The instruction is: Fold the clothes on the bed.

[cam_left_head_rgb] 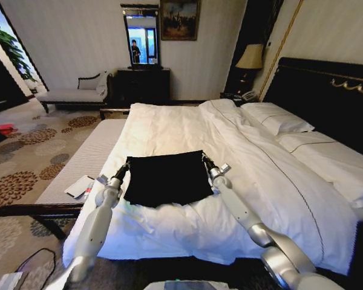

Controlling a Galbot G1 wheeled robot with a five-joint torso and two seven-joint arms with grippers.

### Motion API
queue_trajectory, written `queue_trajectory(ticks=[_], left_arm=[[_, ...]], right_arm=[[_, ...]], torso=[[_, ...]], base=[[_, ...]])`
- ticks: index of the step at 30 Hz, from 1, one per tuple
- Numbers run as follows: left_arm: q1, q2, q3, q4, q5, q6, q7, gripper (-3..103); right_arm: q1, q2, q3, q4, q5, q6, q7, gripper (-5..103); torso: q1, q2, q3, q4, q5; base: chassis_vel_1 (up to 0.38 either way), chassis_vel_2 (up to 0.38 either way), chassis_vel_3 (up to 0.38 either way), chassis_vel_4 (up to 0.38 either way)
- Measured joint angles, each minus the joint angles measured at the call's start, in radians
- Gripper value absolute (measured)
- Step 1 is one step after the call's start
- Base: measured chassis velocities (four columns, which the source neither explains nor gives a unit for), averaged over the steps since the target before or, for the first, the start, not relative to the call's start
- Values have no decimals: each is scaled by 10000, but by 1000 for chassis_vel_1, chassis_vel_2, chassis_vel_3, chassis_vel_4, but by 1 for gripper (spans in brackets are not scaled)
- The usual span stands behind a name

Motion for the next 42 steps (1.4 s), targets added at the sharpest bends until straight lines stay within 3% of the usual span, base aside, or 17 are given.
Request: queue_trajectory(ticks=[8, 19, 42], left_arm=[[822, -47, -163, -635, -14, -306, 375, 1], [1847, 443, -172, -1087, 59, -459, 836, 1], [2707, 406, -327, -1168, 571, -897, 1235, 1]], right_arm=[[-1014, -308, 288, 1011, -34, 7, -43, 0], [-2380, -600, 472, 1986, -174, 32, -64, 0], [-3723, -676, 640, 2689, -535, 88, -66, 0]], torso=[[0, 1, -1, 4, -2], [-1, 1, 0, 3, -1], [2, 1, 0, 3, -1]], base=[[0, 0, 0, 0], [0, 0, 0, 0], [0, 0, 0, 0]])
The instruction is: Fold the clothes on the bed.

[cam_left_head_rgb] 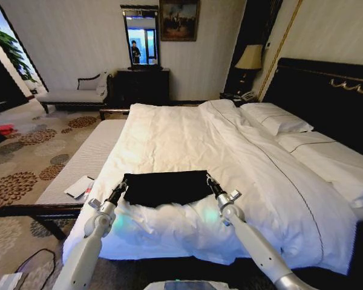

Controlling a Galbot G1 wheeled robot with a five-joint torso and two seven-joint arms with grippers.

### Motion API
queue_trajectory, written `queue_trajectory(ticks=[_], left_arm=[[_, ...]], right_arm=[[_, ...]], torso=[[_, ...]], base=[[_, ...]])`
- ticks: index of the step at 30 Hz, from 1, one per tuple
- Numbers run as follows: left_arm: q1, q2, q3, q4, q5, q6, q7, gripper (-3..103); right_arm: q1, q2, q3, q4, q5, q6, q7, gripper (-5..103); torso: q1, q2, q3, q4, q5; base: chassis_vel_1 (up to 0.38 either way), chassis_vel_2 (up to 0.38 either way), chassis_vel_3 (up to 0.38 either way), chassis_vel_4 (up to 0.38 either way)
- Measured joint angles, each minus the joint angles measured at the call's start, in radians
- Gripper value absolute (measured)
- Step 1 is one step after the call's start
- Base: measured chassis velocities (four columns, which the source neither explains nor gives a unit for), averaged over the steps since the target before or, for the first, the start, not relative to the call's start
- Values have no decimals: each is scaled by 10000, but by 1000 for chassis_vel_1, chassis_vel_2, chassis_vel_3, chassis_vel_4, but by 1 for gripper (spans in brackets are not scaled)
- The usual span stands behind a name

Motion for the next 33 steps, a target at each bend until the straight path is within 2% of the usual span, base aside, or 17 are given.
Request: queue_trajectory(ticks=[6, 21, 30, 31, 33], left_arm=[[64, -169, -12, 28, 196, -143, 5, 1], [544, -189, -262, -39, 572, -454, 206, 1], [833, -252, -362, -377, 816, -727, 56, 1], [930, -239, -405, -469, 882, -801, 37, -1], [1183, -167, -560, -738, 950, -940, -14, 9]], right_arm=[[-54, 115, -14, -110, -169, 35, -14, 0], [-532, -123, 122, 289, -325, 53, 4, 0], [-657, 13, 139, 322, -640, 147, 12, 0], [-711, -11, 164, 395, -731, 185, 14, -1], [-851, -156, 280, 625, -833, 262, 19, 9]], torso=[[0, -1, 0, 1, 0], [-1, 0, 0, 0, -1], [0, -1, 0, -2, 0], [0, -1, 0, -2, 0], [0, -2, 0, 2, 0]], base=[[0, 0, 0, 0], [0, 0, 0, 0], [0, 0, 0, 0], [0, 0, 0, 0], [0, 0, 0, 0]])
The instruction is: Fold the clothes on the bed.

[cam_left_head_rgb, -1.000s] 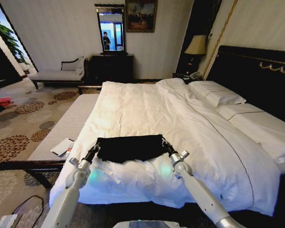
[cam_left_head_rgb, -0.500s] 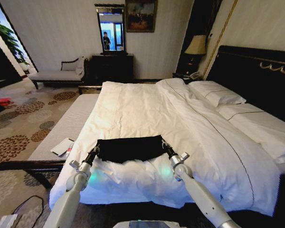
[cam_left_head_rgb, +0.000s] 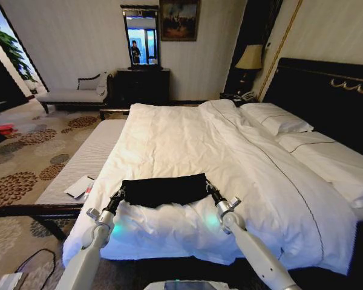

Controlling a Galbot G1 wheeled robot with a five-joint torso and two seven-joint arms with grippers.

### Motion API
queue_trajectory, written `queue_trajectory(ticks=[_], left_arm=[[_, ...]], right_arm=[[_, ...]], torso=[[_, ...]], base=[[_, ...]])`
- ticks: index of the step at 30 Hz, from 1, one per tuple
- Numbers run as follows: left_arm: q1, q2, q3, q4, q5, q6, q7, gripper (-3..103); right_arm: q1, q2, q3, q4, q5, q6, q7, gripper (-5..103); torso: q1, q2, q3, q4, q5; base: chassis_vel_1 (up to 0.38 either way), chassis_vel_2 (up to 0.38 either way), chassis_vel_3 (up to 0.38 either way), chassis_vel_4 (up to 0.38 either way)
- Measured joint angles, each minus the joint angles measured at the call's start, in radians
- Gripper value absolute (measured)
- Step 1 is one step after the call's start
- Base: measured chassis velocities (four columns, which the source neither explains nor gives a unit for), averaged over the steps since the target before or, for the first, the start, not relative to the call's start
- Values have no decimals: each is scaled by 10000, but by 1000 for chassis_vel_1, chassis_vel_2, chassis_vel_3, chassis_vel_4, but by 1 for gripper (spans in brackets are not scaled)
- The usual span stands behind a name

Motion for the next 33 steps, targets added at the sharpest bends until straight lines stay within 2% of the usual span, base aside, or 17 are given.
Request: queue_trajectory(ticks=[2, 6, 8, 10, 11, 12, 13, 15, 17, 18, 19, 20, 23, 27, 28, 31, 33], left_arm=[[131, 45, -96, -161, 10, -62, -12, 14], [573, 242, -547, -894, -13, -257, -29, 25], [826, 386, -905, -1547, -150, -303, -65, 36], [1036, 567, -1267, -2382, -299, -331, -206, 46], [1036, 567, -1267, -2382, -299, -331, -206, 46], [1059, 657, -1427, -2905, -380, -292, -396, 52], [1020, 696, -1508, -3250, -414, -218, -601, 57], [918, 716, -1563, -3568, -447, -83, -891, 57], [610, 734, -1594, -4126, -487, 301, -1546, 68], [267, 747, -1555, -4542, -494, 763, -2099, 74], [267, 747, -1555, -4542, -494, 763, -2099, 74], [4, 764, -1472, -4804, -493, 1167, -2480, 79], [-528, 779, -1304, -5529, -433, 2265, -3454, 89], [-607, 754, -1233, -5946, -279, 2714, -3962, 98], [-540, 714, -1186, -6198, -206, 2847, -4119, 100], [-529, 664, -1009, -6407, -176, 2928, -4192, 100], [-613, 628, -807, -6497, -169, 2963, -4197, 100]], right_arm=[[-57, -82, 73, 127, -6, 45, 9, 9], [-295, -445, 418, 781, 22, 164, 160, 25], [-447, -691, 649, 1331, 33, 191, 328, 37], [-539, -955, 841, 1942, 82, 194, 614, 41], [-539, -955, 841, 1942, 82, 194, 614, 41], [-491, -1103, 887, 2306, 209, 185, 825, 52], [-371, -1197, 868, 2515, 321, 145, 1052, 52], [-190, -1294, 796, 2678, 407, 65, 1310, 58], [204, -1435, 517, 2851, 507, -163, 1795, 69], [538, -1504, 265, 2862, 612, -346, 2097, 74], [538, -1504, 265, 2862, 612, -346, 2097, 74], [865, -1551, 29, 2854, 784, -459, 2304, 74], [2136, -1604, -1027, 2653, 1794, -1074, 3196, 90], [3334, -1490, -1931, 2225, 2376, -1515, 3733, 99], [3872, -1336, -2516, 1758, 2524, -1600, 3808, 100], [4345, -1087, -3002, 1068, 2609, -1545, 3558, 100], [4439, -797, -3127, 503, 2655, -1375, 3205, 100]], torso=[[0, 0, 0, 0, 0], [0, 0, 0, -3, -1], [0, 0, 0, -2, 1], [-1, 0, 0, -3, -1], [-1, 0, 0, -3, -1], [-1, 1, -1, -5, 0], [-2, 1, -1, -5, 2], [-1, 1, -1, -3, -1], [-1, 1, 0, -1, -3], [0, 0, 2, -3, 3], [0, 0, 2, -3, 3], [0, 0, 1, -6, 2], [2, -1, 3, -9, 8], [1, 1, 1, 1, -10], [2, 0, 3, 3, 3], [1, 0, 2, 8, -4], [2, 0, 2, -10, -2]], base=[[0, 0, 0, 0], [0, 0, 0, 0], [0, 0, 0, 0], [0, 0, 0, 0], [0, 0, 0, 0], [0, 0, 0, 0], [0, 0, 0, 0], [0, 0, 0, 0], [0, 0, 0, 0], [0, 0, 0, 0], [0, 0, 0, 0], [0, 0, 0, 0], [0, 0, 0, 0], [0, 0, 0, 0], [0, 0, 0, 0], [0, 0, 0, 0], [0, 0, 0, 0]])
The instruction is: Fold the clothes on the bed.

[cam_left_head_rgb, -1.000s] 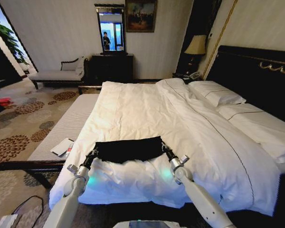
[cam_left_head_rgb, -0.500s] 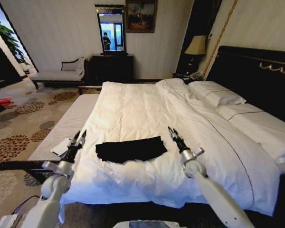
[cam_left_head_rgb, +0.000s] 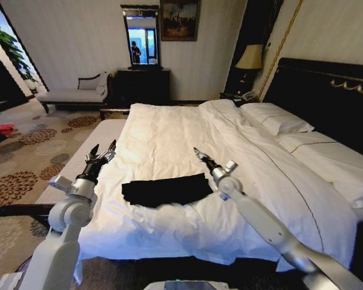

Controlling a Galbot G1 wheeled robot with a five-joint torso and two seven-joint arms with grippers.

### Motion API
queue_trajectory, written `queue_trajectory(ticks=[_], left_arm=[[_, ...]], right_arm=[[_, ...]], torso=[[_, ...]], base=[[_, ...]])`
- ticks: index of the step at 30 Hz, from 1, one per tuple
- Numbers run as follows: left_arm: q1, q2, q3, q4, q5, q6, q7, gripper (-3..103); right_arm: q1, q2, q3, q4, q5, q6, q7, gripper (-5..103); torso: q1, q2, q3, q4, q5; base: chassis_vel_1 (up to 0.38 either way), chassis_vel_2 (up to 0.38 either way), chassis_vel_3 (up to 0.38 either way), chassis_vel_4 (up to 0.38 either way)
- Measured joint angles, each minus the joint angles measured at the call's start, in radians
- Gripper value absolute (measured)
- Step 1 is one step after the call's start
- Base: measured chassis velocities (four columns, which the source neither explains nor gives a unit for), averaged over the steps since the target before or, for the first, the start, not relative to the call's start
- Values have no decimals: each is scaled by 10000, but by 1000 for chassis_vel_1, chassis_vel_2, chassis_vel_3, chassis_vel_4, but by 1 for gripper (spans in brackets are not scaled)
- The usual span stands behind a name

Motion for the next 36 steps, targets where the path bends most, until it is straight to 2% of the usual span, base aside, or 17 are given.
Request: queue_trajectory(ticks=[1, 3, 4, 6, 9, 12, 17, 22, 27, 31, 36], left_arm=[[0, 0, 0, 0, 0, 0, 0, 100], [28, -46, 74, -121, 30, 7, 5, 100], [20, -59, 133, -128, 47, 7, 8, 100], [0, -76, 202, -129, 63, 4, 22, 100], [96, -135, 239, -162, 129, -23, 65, 100], [193, -134, 206, -187, 170, -48, 79, 100], [253, -91, 120, -215, 167, -93, 81, 100], [360, -197, 169, -248, 213, -141, 85, 100], [543, -214, 178, -249, 353, -178, 97, 100], [767, -169, 99, -260, 463, -207, 101, 100], [873, -127, -19, -378, 476, -217, 97, 100]], right_arm=[[0, 0, 0, 0, 0, 0, 0, 100], [65, 474, -97, -577, 71, 209, -545, 100], [62, 695, -97, -807, 43, 348, -760, 100], [41, 864, -81, -991, -33, 473, -931, 100], [31, 1403, -131, -1631, -545, 792, -1325, 100], [-63, 1532, -174, -1726, -939, 835, -1349, 100], [-510, 1179, -310, -1338, -2094, 858, -1257, 100], [-828, 1084, -365, -1446, -2935, 1040, -1354, 100], [-1015, 1153, -196, -1453, -2705, 1092, -1384, 100], [-1514, 897, -135, -907, -2437, 1072, -1350, 100], [-2401, 587, -96, -272, -2588, 1065, -1257, 100]], torso=[[0, 0, 0, 0, 0], [0, 0, 0, -1, 4], [0, -1, 0, 9, 5], [0, -1, -1, 11, 3], [0, 0, -2, 9, 0], [0, 0, -2, 15, 1], [-1, 0, -2, 1, 0], [-3, 0, -3, 7, 2], [-1, 0, -2, 11, 1], [-2, 1, -3, 8, 2], [-3, 1, -3, 7, 2]], base=[[0, 0, 0, 0], [0, 0, 0, 0], [0, 0, 0, 0], [0, 0, 0, 0], [0, 0, 0, 0], [0, 0, 0, 0], [0, 0, 0, 0], [0, 0, 0, 0], [0, 0, 0, 0], [0, 0, 0, 0], [0, 0, 0, 0]])
